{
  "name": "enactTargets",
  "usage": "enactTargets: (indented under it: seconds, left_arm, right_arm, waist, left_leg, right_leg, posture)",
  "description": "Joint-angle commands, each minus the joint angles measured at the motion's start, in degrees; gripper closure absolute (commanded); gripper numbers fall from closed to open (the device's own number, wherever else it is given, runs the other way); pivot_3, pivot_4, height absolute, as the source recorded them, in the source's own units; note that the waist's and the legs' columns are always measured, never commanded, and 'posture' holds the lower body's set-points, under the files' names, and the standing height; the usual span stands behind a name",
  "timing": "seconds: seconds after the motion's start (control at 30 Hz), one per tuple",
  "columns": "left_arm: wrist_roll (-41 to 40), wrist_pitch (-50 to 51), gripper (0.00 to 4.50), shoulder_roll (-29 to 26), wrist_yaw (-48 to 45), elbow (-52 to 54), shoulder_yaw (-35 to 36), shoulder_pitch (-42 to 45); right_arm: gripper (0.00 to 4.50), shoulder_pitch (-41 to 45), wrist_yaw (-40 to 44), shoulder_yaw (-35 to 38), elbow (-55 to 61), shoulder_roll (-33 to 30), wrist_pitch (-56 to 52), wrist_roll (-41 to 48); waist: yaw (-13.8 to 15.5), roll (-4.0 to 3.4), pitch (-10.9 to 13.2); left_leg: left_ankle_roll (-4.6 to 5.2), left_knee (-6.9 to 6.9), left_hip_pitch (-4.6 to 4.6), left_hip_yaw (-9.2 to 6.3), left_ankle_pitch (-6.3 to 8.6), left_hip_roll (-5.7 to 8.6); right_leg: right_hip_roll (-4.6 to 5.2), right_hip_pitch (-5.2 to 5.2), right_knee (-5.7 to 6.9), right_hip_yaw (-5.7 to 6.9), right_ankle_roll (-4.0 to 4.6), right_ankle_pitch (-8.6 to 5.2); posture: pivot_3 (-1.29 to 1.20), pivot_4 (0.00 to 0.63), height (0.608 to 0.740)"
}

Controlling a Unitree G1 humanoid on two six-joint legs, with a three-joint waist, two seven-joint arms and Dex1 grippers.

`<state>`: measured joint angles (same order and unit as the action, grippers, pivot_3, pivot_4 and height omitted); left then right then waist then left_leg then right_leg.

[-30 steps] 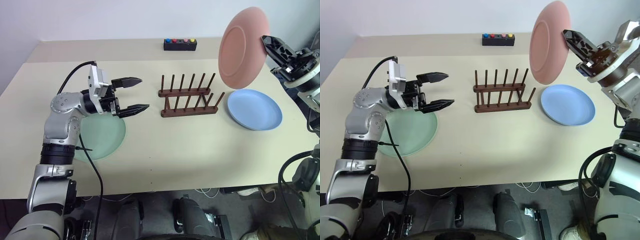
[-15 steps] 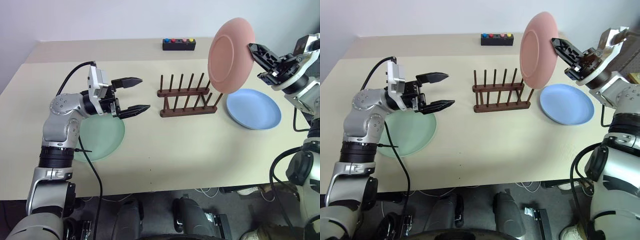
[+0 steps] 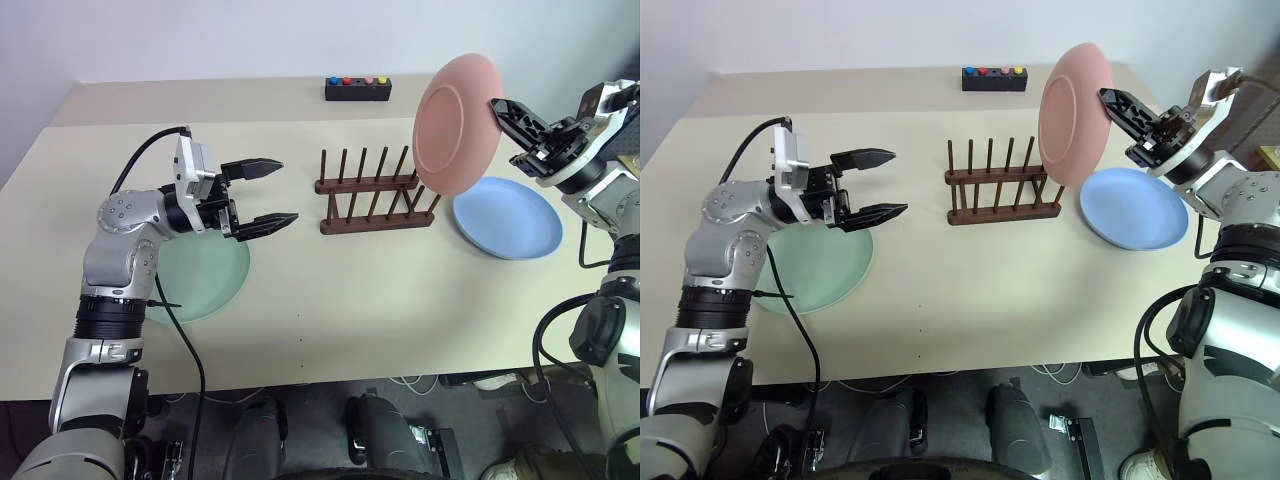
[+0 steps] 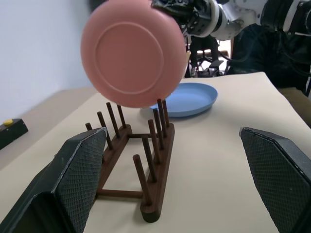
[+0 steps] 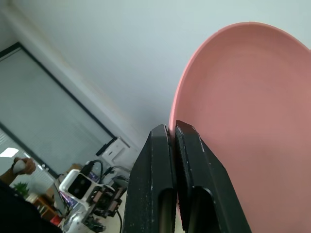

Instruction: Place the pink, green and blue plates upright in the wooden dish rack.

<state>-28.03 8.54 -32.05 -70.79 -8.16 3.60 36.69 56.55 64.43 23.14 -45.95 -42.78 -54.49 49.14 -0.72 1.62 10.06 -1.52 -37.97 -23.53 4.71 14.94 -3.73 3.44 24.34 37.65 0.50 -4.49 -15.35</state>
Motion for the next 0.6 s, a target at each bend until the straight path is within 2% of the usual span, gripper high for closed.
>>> enactTargets:
  seconds: [0.03,0.6]
  left_arm:
    - [-0.9,0.2,0.00,-0.7,0.3,2.1,1.2,0.1]
    - [-1.8,1.0,0.00,-0.9,0.8,3.9,2.0,-0.6]
  right_arm:
    - [4.49,1.8,-0.1,2.2,-0.1,0.2,1.1,-0.1]
    - [4.49,-0.6,-1.1,2.3,-1.6,2.2,2.9,-3.3]
  waist:
    - [0.0,0.00,0.0]
    - [0.0,-0.01,0.0]
  left_leg:
    - [0.00,0.00,0.00,0.00,0.00,0.00]
    - [0.00,0.00,0.00,0.01,0.00,0.00]
  right_leg:
    - [0.00,0.00,0.00,0.00,0.00,0.00]
    - [0.00,0.00,0.00,0.00,0.00,0.00]
  posture:
    - [0.00,0.150,0.740]
    - [0.00,0.150,0.740]
